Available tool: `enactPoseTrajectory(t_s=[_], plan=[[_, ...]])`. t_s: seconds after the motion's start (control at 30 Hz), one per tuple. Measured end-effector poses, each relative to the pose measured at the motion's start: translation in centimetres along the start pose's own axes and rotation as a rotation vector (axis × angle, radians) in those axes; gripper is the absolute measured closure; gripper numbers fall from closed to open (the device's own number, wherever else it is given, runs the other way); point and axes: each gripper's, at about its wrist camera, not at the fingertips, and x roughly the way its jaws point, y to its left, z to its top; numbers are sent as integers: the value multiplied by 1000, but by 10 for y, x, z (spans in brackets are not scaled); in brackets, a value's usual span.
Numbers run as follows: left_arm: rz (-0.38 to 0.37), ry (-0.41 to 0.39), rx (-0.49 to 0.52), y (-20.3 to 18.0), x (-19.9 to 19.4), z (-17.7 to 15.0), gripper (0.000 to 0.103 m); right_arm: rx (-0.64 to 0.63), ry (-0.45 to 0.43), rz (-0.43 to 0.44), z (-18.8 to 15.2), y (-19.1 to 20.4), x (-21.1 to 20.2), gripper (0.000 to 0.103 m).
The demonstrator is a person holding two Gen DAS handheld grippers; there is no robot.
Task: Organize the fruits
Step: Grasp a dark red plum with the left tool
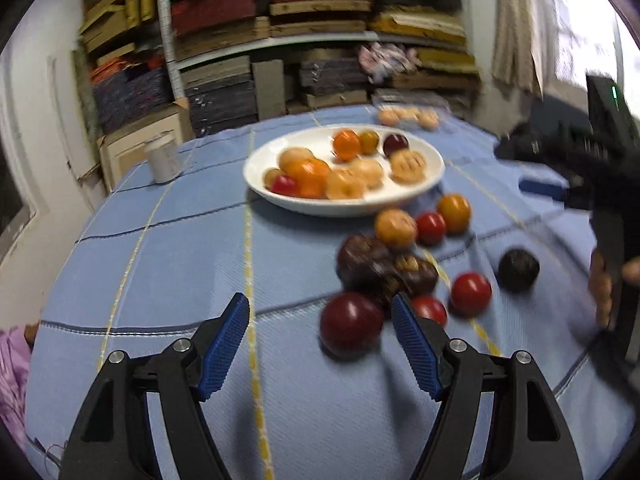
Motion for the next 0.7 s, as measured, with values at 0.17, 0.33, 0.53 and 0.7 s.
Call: enactPoseTrajectory(t_s=[0.17,0.33,0.53,0.7], plan=[[-16,78,-43,10,19,-2,27,21,6,-1,1,-6,0,10],[-20,92,-105,24,24,-1,26,22,6,1,1,-6,1,10],[44,110,-169,43,28,-2,26,23,10,2,1,-5,2,9],[-4,144,-110,31,34,-3,42,16,12,0,0,-4,4,9]])
